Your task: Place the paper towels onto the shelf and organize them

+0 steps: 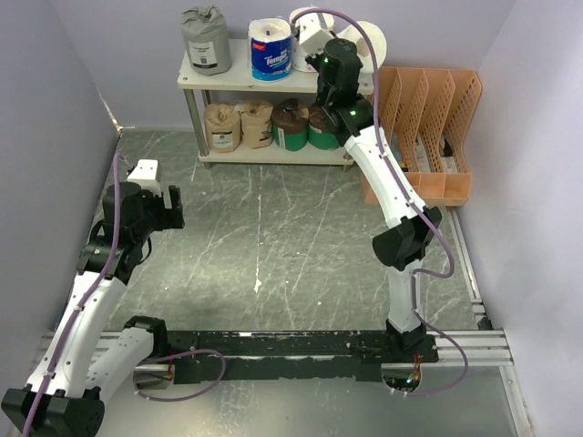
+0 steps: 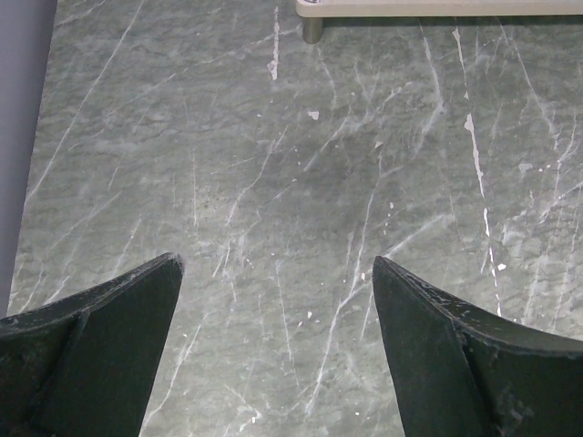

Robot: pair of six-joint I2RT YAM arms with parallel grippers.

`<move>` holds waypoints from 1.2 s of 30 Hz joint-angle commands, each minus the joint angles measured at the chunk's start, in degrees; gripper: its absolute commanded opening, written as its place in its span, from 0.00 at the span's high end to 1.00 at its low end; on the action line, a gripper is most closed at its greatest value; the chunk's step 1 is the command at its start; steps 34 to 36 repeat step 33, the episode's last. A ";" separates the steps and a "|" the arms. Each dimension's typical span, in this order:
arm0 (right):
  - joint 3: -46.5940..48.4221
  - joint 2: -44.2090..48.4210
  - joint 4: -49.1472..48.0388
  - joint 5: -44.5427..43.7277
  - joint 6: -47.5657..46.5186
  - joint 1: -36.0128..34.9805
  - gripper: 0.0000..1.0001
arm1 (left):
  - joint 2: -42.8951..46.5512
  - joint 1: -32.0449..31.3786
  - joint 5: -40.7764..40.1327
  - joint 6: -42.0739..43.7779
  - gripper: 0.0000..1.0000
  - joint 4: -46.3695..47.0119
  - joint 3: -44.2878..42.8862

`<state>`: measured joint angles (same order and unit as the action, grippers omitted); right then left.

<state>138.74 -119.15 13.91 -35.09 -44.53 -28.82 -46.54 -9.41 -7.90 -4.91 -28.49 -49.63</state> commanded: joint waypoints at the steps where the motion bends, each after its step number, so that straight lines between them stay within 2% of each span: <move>1: -0.06 -0.28 -3.74 2.31 3.62 0.24 0.88 | 0.62 0.71 -0.79 0.25 0.04 2.71 0.82; 2: -0.50 0.00 -4.07 2.62 4.13 0.25 0.84 | 0.65 0.78 -0.76 0.25 0.04 2.78 0.95; 6: -3.21 2.35 -6.10 3.21 5.85 0.10 0.48 | 0.59 0.88 -0.44 0.16 0.04 2.74 0.71; 7: -3.25 2.61 -6.10 3.34 6.25 0.04 0.43 | 0.62 0.88 -0.45 0.16 0.04 2.67 0.68; 10: -3.16 3.08 -5.70 3.56 6.24 0.00 0.39 | 0.52 0.88 -0.32 0.11 0.04 2.70 0.63; 13: -3.48 3.06 -6.96 3.18 5.37 -0.33 0.30 | 0.54 0.88 -0.36 0.16 0.04 2.80 0.76; 14: -3.86 4.28 -7.87 2.74 5.07 -0.69 0.21 | 0.45 0.98 -0.32 0.16 0.04 2.76 0.69; 15: -4.44 5.12 -9.31 2.15 4.80 -0.97 0.05 | 0.41 0.97 -0.28 0.16 0.04 2.75 0.70; 16: -5.34 6.01 -11.02 1.62 4.52 -1.57 0.01 | 0.41 0.97 -0.32 0.13 0.04 2.76 0.71; 18: -8.46 8.68 -15.77 0.06 5.45 -3.47 0.00 | 0.32 1.10 -0.40 0.16 0.04 2.74 0.76; 20: -13.68 12.90 -16.91 0.38 12.38 -4.79 0.00 | 0.32 1.30 -0.64 0.16 0.04 2.59 0.74; 22: -17.70 17.52 -9.88 8.44 26.07 -4.95 0.00 | 0.42 1.68 -0.87 -0.07 0.04 2.31 0.48; 23: -22.59 20.41 -8.66 11.31 34.08 -4.86 0.00 | 0.60 2.01 -0.90 -0.22 0.04 2.30 0.42; 26: -42.78 31.30 -15.30 11.03 55.22 -7.81 0.00 | 0.85 3.11 -0.35 -0.51 0.04 2.47 0.81; 28: -52.87 36.16 -17.12 10.26 64.25 -10.30 0.00 | 0.93 3.76 0.04 -0.62 0.04 2.56 1.25; 31: -68.39 43.57 -24.69 13.90 72.03 -10.97 0.00 | 1.33 4.73 0.61 -0.71 0.04 2.94 2.44; 32: -74.02 46.02 -30.63 12.19 74.77 -11.16 0.00 | 1.53 5.08 0.87 -0.72 0.04 3.25 3.10; 33: -77.30 47.26 -31.60 9.10 77.62 -11.38 0.00 | 1.94 5.53 1.19 -0.79 0.04 3.64 3.80; 36: -77.30 47.26 -31.60 9.10 77.62 -11.38 0.00 | 1.94 5.53 1.19 -0.79 0.04 3.64 3.80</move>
